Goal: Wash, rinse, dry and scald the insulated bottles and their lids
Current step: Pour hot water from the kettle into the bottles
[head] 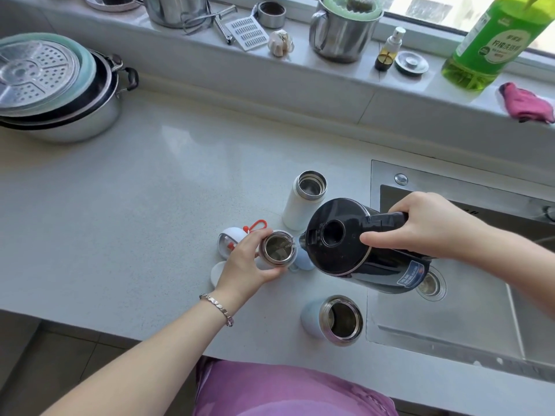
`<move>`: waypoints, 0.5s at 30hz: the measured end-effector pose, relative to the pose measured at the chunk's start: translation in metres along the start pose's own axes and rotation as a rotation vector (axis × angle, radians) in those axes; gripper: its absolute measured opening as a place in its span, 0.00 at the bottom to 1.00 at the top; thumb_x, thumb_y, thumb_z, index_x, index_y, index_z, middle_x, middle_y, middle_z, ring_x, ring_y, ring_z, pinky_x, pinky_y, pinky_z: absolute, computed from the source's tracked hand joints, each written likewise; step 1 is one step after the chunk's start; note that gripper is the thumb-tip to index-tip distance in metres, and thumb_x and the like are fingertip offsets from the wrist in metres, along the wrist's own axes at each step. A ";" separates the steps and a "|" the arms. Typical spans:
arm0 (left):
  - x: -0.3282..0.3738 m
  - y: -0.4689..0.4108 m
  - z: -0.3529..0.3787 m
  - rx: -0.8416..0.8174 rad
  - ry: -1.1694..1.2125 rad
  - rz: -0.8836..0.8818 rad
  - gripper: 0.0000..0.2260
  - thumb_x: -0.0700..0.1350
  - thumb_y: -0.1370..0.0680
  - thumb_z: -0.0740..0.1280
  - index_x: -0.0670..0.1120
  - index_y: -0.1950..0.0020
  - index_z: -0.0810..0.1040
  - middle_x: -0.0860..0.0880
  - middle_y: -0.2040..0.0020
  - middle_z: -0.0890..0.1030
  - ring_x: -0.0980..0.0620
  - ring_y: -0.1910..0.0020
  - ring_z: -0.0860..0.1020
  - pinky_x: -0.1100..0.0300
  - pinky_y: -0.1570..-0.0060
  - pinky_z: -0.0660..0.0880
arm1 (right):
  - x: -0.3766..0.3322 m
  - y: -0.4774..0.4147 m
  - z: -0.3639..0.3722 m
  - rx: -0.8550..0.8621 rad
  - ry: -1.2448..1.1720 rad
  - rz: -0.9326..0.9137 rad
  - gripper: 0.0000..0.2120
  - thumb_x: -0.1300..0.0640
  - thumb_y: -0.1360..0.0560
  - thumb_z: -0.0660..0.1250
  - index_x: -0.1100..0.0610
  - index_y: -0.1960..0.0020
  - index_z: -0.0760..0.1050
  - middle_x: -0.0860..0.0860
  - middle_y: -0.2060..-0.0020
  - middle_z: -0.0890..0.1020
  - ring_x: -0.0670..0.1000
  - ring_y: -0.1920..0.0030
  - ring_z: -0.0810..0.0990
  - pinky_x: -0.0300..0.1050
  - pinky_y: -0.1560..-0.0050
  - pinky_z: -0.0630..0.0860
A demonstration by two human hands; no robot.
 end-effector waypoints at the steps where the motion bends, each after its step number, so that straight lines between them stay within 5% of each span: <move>1: 0.000 0.000 0.000 0.000 0.005 -0.001 0.28 0.40 0.35 0.78 0.47 0.37 0.73 0.54 0.41 0.77 0.61 0.42 0.73 0.70 0.44 0.71 | 0.000 0.000 0.000 0.002 0.004 0.000 0.27 0.38 0.40 0.71 0.56 0.75 0.62 0.47 0.80 0.62 0.48 0.78 0.59 0.41 0.73 0.58; 6: 0.002 0.001 -0.001 0.005 -0.009 -0.012 0.30 0.40 0.35 0.78 0.46 0.35 0.72 0.57 0.41 0.73 0.67 0.44 0.69 0.79 0.48 0.67 | -0.004 0.002 -0.003 0.007 0.026 0.003 0.26 0.38 0.39 0.71 0.58 0.73 0.64 0.49 0.78 0.63 0.50 0.75 0.62 0.41 0.72 0.59; 15: 0.002 0.001 -0.001 0.006 -0.011 -0.033 0.30 0.40 0.35 0.78 0.46 0.35 0.72 0.58 0.41 0.73 0.61 0.41 0.70 0.71 0.46 0.69 | -0.012 0.004 -0.006 0.008 0.045 0.002 0.25 0.36 0.41 0.70 0.58 0.73 0.67 0.50 0.77 0.67 0.51 0.73 0.66 0.42 0.70 0.63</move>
Point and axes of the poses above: each hand's wrist, its own y-axis away from the middle knuckle, its own z-axis out of the palm, x = y × z, the point moved 2 cm from there along -y, towards the middle knuckle
